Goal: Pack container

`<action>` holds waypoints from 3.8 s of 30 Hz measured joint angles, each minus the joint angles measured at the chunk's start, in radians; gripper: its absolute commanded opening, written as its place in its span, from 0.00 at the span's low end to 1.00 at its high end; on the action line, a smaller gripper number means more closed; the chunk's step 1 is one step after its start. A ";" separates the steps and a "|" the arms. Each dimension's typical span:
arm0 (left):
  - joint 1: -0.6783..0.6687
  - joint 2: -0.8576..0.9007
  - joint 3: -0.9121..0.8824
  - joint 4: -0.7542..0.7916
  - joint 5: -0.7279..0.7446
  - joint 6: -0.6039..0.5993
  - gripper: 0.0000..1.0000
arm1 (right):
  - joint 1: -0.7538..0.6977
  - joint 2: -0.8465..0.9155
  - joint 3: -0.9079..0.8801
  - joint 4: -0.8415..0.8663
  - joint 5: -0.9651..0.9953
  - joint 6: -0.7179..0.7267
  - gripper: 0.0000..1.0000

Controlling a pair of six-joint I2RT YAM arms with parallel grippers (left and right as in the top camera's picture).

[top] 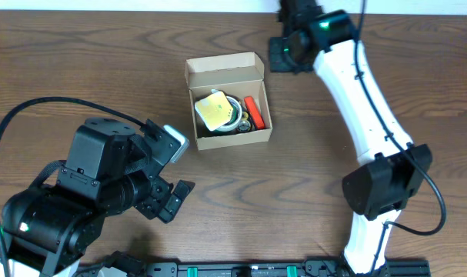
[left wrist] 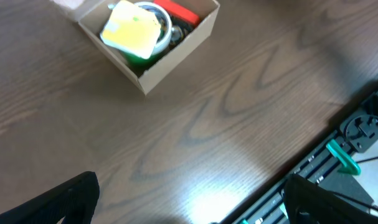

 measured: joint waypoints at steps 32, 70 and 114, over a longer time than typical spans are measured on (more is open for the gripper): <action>0.443 0.595 -0.002 0.600 0.259 -0.090 0.46 | -0.129 0.002 -0.410 0.522 -0.288 -0.034 0.01; 0.429 1.215 0.147 1.044 0.761 -0.480 0.06 | -0.157 0.264 -0.416 1.075 -0.841 0.093 0.01; 0.283 0.908 0.263 0.246 0.537 0.100 0.06 | -0.144 -0.147 -0.433 0.195 -0.771 -0.528 0.02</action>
